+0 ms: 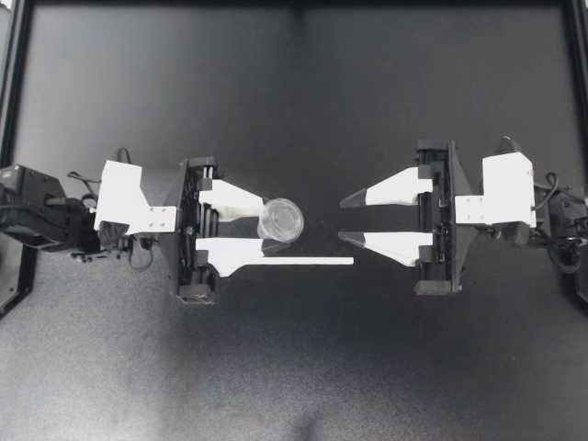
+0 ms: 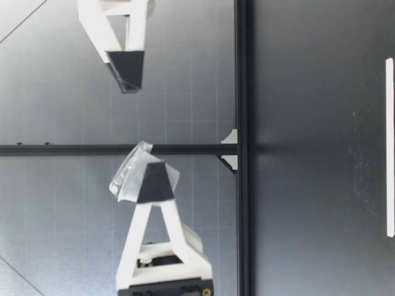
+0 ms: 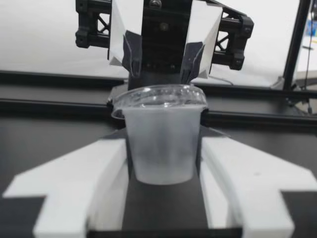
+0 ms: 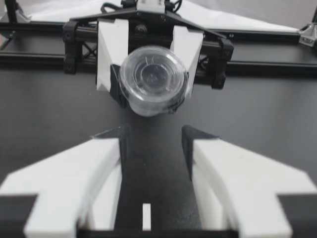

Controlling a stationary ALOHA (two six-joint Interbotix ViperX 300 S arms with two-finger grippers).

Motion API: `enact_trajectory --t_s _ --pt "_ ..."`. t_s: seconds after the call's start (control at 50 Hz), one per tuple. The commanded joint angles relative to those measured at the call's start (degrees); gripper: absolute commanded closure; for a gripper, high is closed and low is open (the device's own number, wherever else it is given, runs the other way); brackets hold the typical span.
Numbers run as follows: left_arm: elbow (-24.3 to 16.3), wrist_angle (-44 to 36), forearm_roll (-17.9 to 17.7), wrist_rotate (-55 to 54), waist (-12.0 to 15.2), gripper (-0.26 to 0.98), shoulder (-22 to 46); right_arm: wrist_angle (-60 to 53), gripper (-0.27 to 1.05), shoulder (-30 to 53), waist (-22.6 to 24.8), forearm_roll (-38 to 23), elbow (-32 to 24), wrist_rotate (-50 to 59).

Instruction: Pick up the plastic cup and open its lid.

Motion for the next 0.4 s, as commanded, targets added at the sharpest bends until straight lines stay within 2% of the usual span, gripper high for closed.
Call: enact_trajectory --t_s 0.0,0.38 --pt "-0.1 0.9 0.3 0.1 -0.1 0.49 -2.4 0.4 0.3 -0.5 0.3 -0.1 -1.1 0.1" --pt "1.9 2.5 0.3 1.2 0.0 0.49 -5.3 1.5 0.3 -0.9 0.3 -0.1 -0.9 0.3"
